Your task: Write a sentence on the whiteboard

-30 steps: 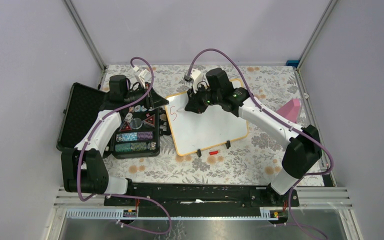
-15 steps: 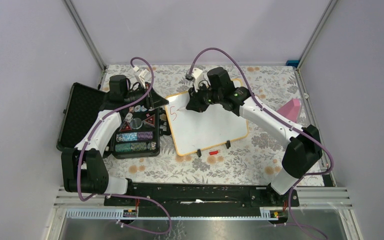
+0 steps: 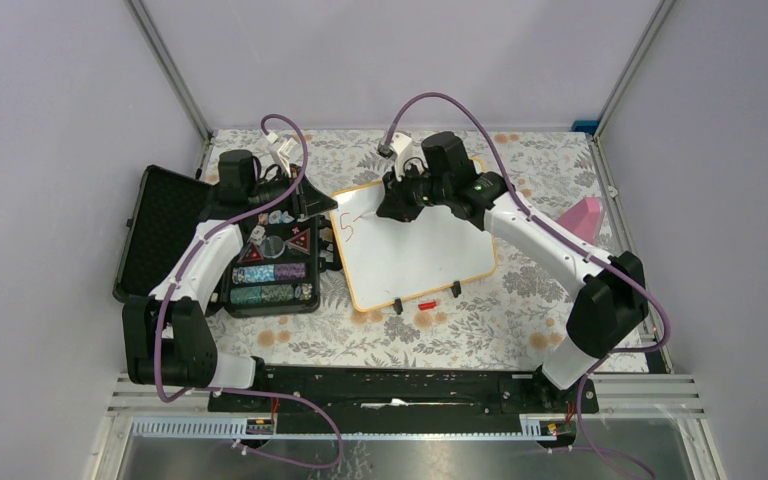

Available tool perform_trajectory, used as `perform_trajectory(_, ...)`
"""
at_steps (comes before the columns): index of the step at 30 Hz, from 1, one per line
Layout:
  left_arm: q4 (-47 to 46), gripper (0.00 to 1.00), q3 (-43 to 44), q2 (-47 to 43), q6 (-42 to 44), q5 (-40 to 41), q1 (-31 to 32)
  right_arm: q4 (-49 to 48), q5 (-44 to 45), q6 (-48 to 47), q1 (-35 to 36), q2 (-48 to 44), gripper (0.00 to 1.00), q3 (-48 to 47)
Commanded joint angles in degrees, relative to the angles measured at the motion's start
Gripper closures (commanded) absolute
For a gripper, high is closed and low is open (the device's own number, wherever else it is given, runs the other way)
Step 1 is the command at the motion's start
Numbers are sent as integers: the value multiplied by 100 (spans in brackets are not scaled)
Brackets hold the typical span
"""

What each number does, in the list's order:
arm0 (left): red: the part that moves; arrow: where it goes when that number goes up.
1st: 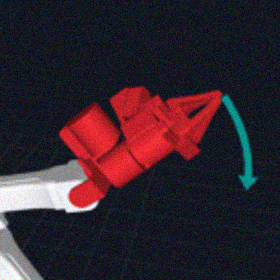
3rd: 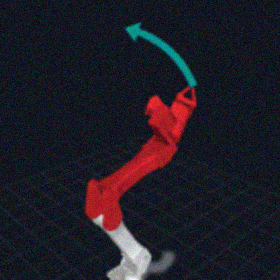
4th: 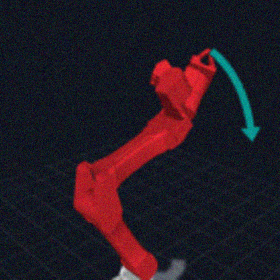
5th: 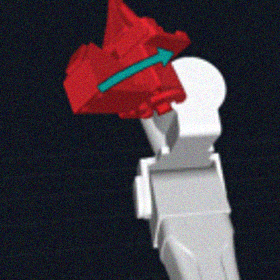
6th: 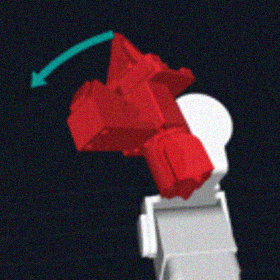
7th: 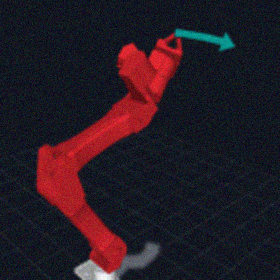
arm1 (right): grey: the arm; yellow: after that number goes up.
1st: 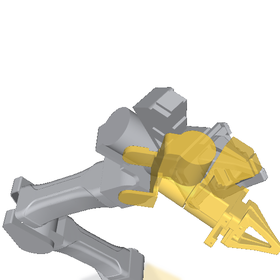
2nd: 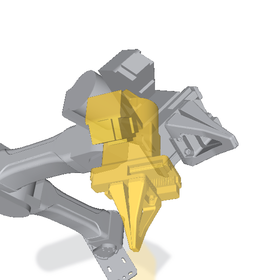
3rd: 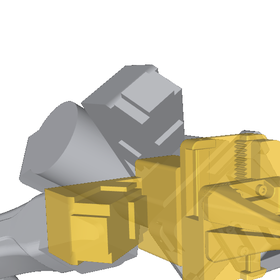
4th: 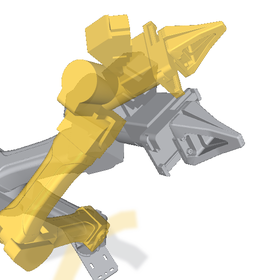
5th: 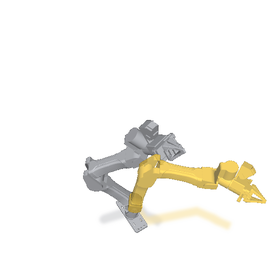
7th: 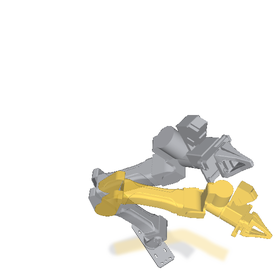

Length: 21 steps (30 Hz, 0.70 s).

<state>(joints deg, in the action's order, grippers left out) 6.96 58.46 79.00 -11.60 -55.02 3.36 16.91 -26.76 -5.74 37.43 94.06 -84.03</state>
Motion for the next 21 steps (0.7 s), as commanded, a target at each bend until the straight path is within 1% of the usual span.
perform_trajectory(1,-42,100,-18,45,160,62,-10,-126,-348,7,-57,-290,100,-79)
perform_trajectory(6,-39,100,7,63,153,43,-10,-121,-542,72,-55,-285,100,-172)
perform_trajectory(21,-42,100,-36,23,166,62,-13,-175,-319,16,-19,18,100,-357)
